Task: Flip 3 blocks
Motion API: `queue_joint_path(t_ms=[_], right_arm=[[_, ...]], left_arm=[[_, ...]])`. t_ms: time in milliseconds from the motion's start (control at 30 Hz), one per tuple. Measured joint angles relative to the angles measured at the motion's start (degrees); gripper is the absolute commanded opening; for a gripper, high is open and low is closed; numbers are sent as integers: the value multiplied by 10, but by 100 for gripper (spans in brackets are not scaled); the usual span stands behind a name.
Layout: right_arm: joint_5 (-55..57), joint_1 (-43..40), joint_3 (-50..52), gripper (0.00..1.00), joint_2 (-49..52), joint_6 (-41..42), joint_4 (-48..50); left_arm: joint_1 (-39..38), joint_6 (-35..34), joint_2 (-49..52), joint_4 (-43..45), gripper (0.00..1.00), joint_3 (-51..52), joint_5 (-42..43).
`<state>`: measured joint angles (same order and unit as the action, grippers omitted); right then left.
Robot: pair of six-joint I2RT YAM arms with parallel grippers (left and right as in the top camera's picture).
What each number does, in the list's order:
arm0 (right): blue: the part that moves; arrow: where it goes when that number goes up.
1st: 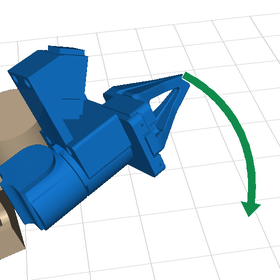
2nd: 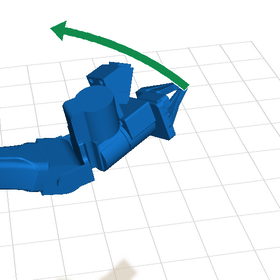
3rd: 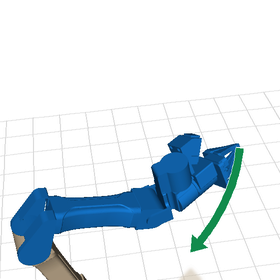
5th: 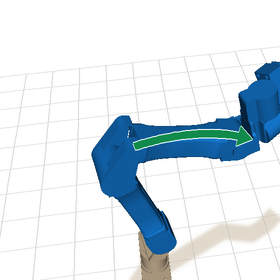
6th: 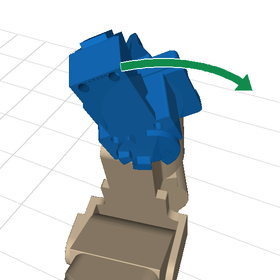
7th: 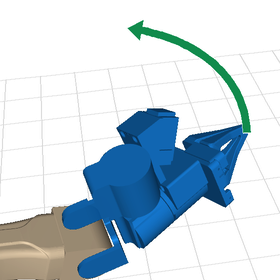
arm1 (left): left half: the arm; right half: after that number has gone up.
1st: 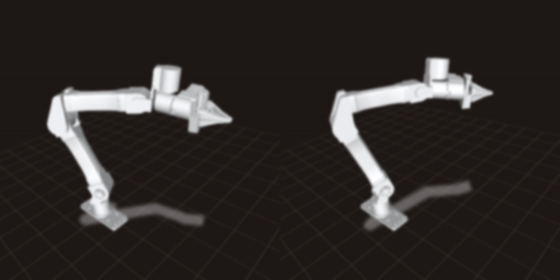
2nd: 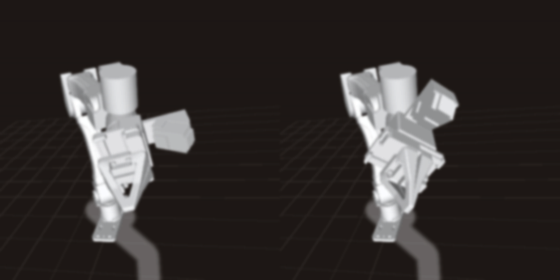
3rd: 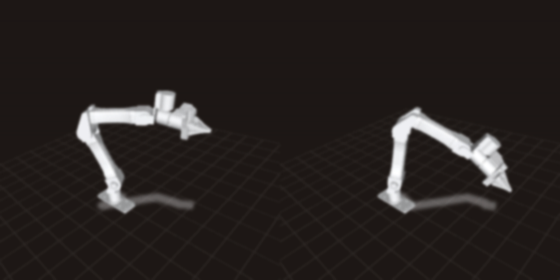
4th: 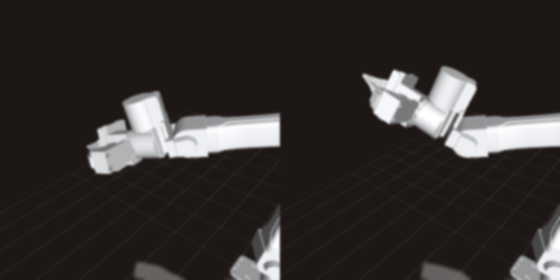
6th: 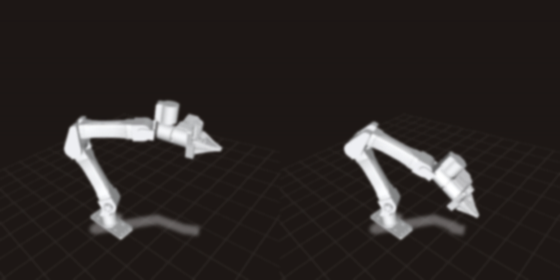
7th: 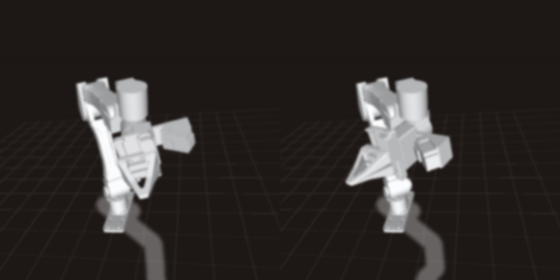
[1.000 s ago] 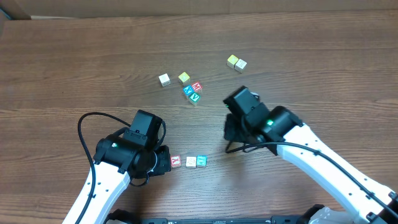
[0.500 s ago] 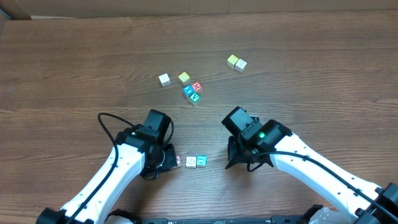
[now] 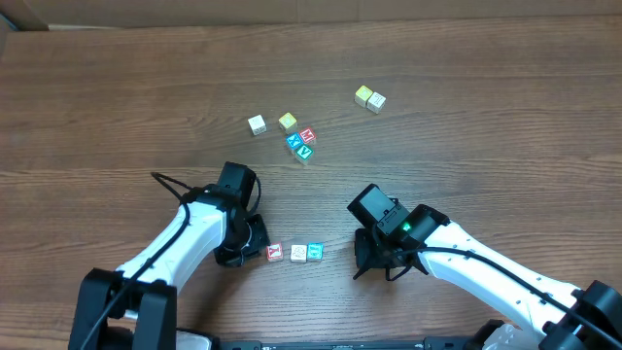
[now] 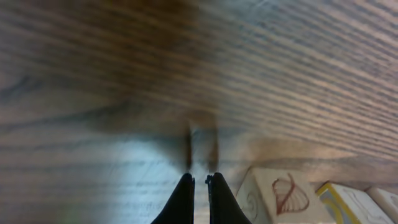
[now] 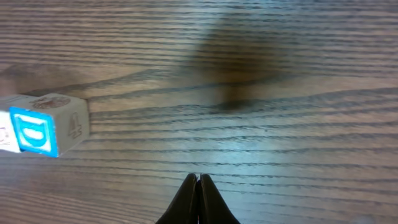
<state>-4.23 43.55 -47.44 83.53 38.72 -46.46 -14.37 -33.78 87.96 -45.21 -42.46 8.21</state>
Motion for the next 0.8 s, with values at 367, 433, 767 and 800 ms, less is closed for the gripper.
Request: queue_joint_path(t_ms=[367, 433, 767, 800], right_arm=[[-5, 0, 0, 4, 0, -23, 9], [-5, 0, 0, 4, 0, -25, 10], [-6, 0, 0, 4, 0, -27, 10], [-8, 0, 0, 4, 0, -27, 11]], left_arm=[[0, 55, 2, 32, 4, 0, 40], [0, 60, 2, 31, 4, 0, 46], [-25, 70, 2, 11, 4, 0, 58], [-27, 69, 2, 7, 4, 0, 59]])
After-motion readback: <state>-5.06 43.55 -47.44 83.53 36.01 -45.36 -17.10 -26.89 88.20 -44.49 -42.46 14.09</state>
